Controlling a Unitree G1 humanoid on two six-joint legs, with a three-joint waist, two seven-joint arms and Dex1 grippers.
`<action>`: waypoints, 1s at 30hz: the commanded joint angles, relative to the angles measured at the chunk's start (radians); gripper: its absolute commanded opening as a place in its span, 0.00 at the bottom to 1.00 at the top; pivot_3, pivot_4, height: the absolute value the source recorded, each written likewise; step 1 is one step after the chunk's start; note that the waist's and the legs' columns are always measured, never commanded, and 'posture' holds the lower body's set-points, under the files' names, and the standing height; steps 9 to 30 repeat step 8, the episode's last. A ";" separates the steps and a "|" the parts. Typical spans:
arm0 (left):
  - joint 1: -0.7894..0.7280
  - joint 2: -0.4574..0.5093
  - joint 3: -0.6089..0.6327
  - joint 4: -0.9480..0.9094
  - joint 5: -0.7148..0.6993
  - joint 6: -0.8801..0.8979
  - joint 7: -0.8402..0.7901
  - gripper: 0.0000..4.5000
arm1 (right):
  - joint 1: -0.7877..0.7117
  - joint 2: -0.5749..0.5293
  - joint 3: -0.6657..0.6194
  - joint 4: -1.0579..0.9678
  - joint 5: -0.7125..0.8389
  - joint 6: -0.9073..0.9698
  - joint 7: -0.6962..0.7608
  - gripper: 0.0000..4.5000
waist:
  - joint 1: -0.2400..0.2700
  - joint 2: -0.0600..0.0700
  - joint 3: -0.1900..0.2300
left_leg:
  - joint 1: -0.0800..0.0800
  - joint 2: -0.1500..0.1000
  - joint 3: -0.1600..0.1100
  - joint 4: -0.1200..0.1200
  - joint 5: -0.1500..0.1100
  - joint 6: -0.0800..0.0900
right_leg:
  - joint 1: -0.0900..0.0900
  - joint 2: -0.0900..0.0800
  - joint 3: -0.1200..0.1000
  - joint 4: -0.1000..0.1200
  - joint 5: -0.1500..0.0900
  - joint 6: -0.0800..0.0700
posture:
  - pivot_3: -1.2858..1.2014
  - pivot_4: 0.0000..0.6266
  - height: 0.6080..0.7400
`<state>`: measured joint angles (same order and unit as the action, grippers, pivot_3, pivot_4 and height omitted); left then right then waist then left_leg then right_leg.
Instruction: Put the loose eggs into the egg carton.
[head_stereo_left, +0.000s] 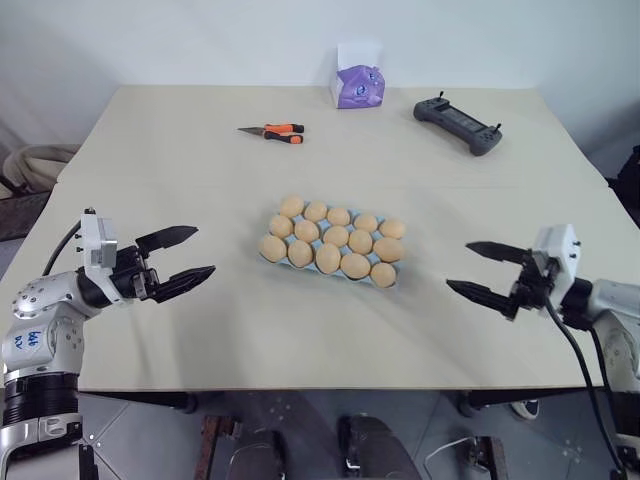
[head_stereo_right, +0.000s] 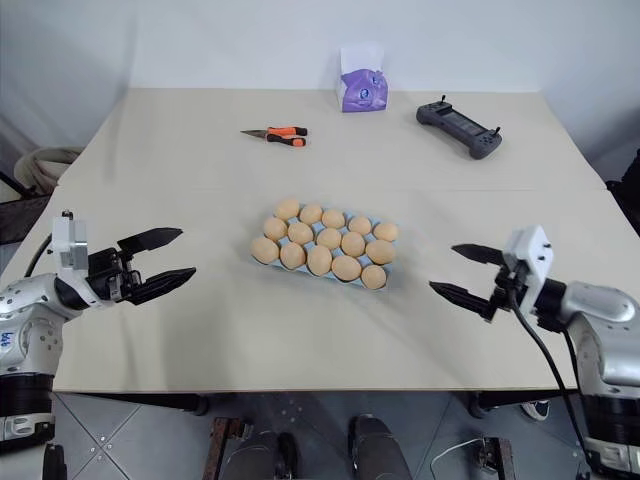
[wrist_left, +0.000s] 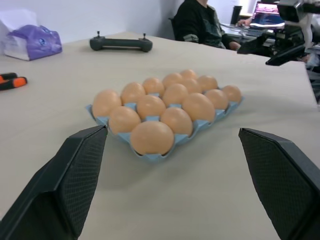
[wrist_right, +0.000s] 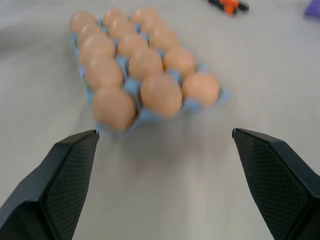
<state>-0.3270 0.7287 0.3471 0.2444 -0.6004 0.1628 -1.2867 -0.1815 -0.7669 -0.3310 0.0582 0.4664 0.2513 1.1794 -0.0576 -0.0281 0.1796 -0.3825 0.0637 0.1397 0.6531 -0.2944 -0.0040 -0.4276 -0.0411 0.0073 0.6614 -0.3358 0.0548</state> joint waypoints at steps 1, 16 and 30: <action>0.011 0.040 0.048 0.015 -0.022 -0.027 -0.053 1.00 | 0.014 -0.033 -0.050 0.024 0.009 -0.067 0.020 0.99 | -0.002 0.000 0.000 | 0.001 0.000 0.001 0.000 0.000 0.000 | 0.000 0.000 0.001 0.000 0.000 0.000 | 0.52 0.24 1.00; -0.005 0.071 0.060 0.066 -0.044 0.021 -0.116 1.00 | -0.005 -0.026 -0.021 0.061 -0.014 -0.105 -0.002 0.99 | 0.000 0.000 0.001 | 0.014 0.000 0.002 -0.003 0.000 0.000 | 0.011 0.000 0.001 -0.001 0.000 -0.001 | 0.52 0.24 1.00; -0.005 0.071 0.060 0.066 -0.044 0.021 -0.116 1.00 | -0.005 -0.026 -0.021 0.061 -0.014 -0.105 -0.002 0.99 | 0.000 0.000 0.001 | 0.014 0.000 0.002 -0.003 0.000 0.000 | 0.011 0.000 0.001 -0.001 0.000 -0.001 | 0.52 0.24 1.00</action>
